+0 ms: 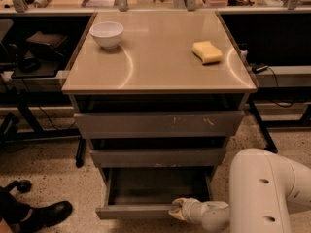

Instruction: Open bottom drawer

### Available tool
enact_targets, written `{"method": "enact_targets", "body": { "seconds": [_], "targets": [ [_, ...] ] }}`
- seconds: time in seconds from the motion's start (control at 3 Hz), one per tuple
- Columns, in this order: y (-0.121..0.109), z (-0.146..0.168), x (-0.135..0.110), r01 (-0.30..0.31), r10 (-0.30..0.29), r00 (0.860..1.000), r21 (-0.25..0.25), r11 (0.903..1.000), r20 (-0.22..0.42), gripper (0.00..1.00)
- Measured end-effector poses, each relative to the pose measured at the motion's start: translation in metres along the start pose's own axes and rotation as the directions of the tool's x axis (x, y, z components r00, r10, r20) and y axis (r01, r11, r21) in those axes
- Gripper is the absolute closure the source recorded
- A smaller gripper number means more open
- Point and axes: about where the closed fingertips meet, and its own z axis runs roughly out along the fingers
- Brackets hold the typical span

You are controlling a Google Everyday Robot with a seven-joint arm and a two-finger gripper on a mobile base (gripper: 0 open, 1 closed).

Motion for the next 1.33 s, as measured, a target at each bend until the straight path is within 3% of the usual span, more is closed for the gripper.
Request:
{"method": "enact_targets", "body": {
  "seconds": [0.67, 1.0, 1.33],
  "targets": [
    [0.008, -0.008, 0.006, -0.012, 0.012, 1.000, 0.005, 0.9999, 0.009, 1.00],
    [0.031, -0.014, 0.018, -0.006, 0.006, 1.000, -0.017, 0.9998, 0.021, 1.00],
    [0.031, -0.018, 0.014, -0.006, 0.006, 1.000, -0.017, 0.9998, 0.021, 1.00]
  ]
}}
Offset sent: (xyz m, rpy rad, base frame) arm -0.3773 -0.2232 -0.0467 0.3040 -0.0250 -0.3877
